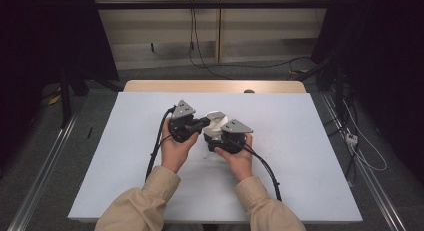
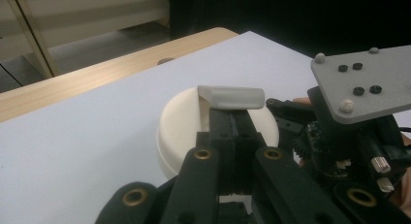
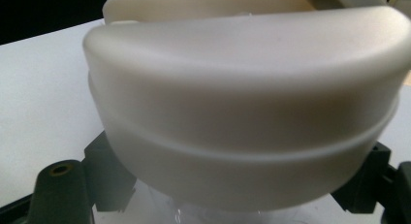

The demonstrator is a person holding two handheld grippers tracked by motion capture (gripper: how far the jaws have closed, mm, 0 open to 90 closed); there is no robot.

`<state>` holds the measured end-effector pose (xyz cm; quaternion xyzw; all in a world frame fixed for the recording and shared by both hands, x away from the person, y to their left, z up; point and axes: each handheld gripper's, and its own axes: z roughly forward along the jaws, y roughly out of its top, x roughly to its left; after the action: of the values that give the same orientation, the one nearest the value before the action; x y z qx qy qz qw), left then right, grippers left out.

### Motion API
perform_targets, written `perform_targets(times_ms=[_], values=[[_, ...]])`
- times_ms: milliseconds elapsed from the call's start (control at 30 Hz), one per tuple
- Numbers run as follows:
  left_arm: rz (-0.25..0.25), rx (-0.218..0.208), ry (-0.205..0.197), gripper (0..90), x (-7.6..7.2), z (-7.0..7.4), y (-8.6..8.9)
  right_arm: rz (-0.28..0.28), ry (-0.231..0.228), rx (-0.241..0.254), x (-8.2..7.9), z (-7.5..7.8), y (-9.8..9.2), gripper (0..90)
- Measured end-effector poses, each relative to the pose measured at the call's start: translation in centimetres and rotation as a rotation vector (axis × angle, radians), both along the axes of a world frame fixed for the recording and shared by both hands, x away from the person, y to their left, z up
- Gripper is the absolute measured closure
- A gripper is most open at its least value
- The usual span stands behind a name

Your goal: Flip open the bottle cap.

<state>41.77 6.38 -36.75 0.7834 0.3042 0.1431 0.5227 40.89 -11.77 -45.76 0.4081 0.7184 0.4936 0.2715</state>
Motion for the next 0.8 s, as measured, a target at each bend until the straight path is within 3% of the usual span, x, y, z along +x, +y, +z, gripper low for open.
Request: perform_targets(times_ms=[800], values=[[-0.005, -0.017, -0.004, 90.0, 1.1, 0.8, -1.3, 0.001, 0.003, 0.001, 0.0, 0.0, 0.0, 19.5]])
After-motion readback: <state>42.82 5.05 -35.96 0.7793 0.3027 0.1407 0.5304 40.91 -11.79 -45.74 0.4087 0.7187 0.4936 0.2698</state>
